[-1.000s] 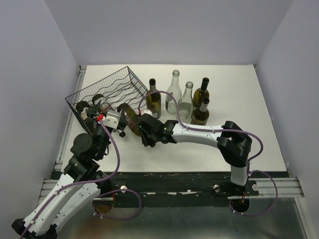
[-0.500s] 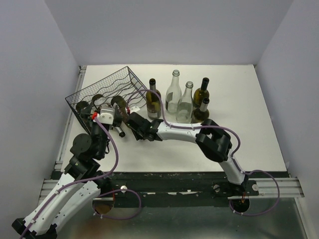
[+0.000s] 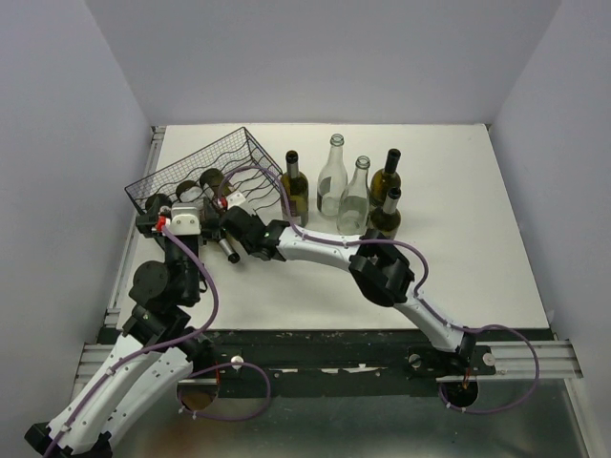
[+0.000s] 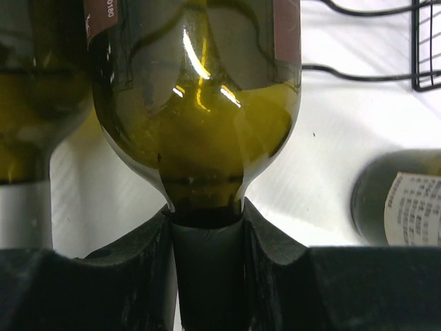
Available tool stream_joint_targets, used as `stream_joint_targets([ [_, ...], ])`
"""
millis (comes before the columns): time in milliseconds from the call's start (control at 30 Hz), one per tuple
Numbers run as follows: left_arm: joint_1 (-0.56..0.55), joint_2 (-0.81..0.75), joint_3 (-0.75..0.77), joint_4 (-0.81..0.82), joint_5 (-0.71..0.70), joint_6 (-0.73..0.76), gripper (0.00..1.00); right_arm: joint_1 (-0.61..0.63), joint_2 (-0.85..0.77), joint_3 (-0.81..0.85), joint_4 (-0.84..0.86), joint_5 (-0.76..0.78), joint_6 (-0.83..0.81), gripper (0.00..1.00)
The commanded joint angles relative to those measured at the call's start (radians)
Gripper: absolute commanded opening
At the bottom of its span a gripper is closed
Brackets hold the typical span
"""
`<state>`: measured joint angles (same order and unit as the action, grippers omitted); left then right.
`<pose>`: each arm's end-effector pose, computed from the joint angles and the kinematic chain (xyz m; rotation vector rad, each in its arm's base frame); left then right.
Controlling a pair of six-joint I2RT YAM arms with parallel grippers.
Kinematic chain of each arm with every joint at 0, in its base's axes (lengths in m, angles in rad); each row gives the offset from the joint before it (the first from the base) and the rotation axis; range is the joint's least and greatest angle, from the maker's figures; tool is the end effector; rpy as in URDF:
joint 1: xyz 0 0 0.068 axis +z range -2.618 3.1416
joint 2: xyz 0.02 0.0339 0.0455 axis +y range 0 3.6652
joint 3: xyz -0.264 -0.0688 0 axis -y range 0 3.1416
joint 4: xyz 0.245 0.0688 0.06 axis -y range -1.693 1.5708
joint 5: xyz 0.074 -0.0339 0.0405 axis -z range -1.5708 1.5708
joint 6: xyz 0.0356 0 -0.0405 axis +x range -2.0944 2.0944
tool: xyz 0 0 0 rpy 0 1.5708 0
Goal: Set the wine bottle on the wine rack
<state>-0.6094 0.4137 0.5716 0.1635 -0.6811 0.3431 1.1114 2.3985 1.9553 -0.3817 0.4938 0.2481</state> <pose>0.1008 -0.0430 0.3495 0.0258 1.3252 0.1988 0.2514 0.4702 0.1639 -0.7449 2.1513 0.1131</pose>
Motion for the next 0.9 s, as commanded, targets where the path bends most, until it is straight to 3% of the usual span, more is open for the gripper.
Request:
stream_joint_targets([
  [0,0.011,0.005,-0.009,0.013,-0.031,-0.023,0.99,-0.002,0.056,0.194,-0.034,0.087,0.005,0.01],
  [533,0.022,0.025,0.002,-0.012,-0.017,-0.041,0.99,-0.019,0.137,0.301,-0.045,0.170,-0.013,0.08],
  [700,0.026,0.025,0.004,-0.016,-0.008,-0.043,0.99,-0.019,0.159,0.320,-0.031,0.163,-0.030,0.20],
  [867,0.030,0.030,0.005,-0.021,0.002,-0.047,0.99,-0.021,0.169,0.333,-0.028,0.158,-0.044,0.25],
])
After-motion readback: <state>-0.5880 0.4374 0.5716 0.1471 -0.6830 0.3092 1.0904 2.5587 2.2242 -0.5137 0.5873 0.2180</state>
